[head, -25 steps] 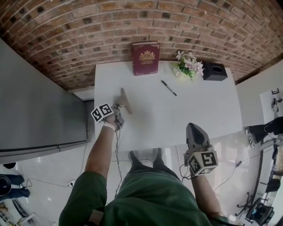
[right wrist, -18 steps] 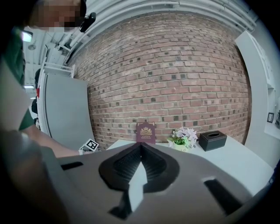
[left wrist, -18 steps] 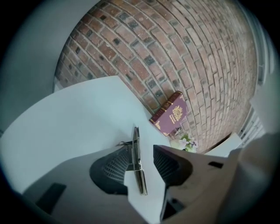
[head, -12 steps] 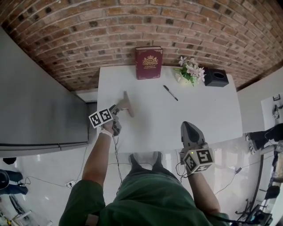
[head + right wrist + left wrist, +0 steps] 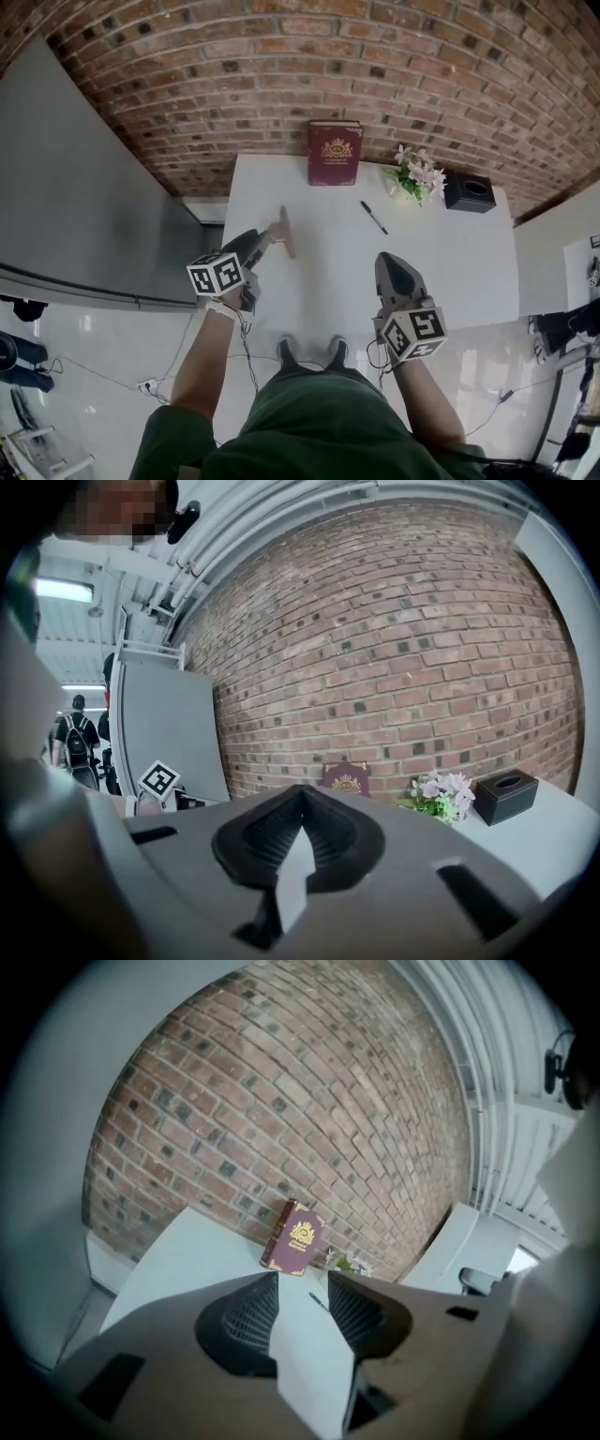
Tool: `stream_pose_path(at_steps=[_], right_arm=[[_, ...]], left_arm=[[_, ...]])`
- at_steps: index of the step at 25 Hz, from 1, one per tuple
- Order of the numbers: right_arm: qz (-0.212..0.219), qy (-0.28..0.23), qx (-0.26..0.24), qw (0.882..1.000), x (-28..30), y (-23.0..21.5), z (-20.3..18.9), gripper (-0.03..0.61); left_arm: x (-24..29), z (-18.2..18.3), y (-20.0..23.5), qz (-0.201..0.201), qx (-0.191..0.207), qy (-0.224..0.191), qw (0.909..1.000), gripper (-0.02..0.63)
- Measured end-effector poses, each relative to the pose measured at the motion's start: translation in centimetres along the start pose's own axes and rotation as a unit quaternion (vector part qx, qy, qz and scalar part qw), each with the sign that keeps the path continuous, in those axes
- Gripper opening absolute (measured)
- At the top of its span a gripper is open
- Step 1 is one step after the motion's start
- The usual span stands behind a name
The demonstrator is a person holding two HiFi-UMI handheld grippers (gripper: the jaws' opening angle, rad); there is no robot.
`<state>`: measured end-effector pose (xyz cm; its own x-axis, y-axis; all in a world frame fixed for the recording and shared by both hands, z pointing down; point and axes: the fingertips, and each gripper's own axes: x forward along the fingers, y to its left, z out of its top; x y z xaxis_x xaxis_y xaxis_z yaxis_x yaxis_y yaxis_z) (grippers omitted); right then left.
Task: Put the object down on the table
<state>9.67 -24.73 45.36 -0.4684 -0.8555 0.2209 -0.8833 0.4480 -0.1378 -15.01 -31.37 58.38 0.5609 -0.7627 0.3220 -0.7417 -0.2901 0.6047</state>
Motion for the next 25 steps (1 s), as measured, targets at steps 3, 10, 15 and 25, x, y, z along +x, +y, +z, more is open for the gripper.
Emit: stream_pose_path(at_steps=[3, 10, 15, 25], right_arm=[[0.018, -0.014, 0.000, 1.000, 1.1, 0.4, 1.0, 0.003], [0.054, -0.049, -0.003, 0.997, 2.3, 1.7, 4.1, 0.003], [0.074, -0.076, -0.011, 0.994, 2.6, 2.6, 6.7, 0.003], [0.091, -0.137, -0.037, 0.986, 1.3, 3.1, 11.7, 0.003]], left_arm=[[-1.6, 3.3, -3.1, 0.003, 0.063, -0.033, 0.9975, 0.144], [-5.6, 8.7, -10.7, 0.031, 0.195, -0.123, 0.9726, 0.054], [-7.8, 10.9, -16.0, 0.045, 0.275, -0.170, 0.9452, 0.029], [-10.9, 13.5, -21.7, 0.053, 0.303, -0.247, 0.9191, 0.016]])
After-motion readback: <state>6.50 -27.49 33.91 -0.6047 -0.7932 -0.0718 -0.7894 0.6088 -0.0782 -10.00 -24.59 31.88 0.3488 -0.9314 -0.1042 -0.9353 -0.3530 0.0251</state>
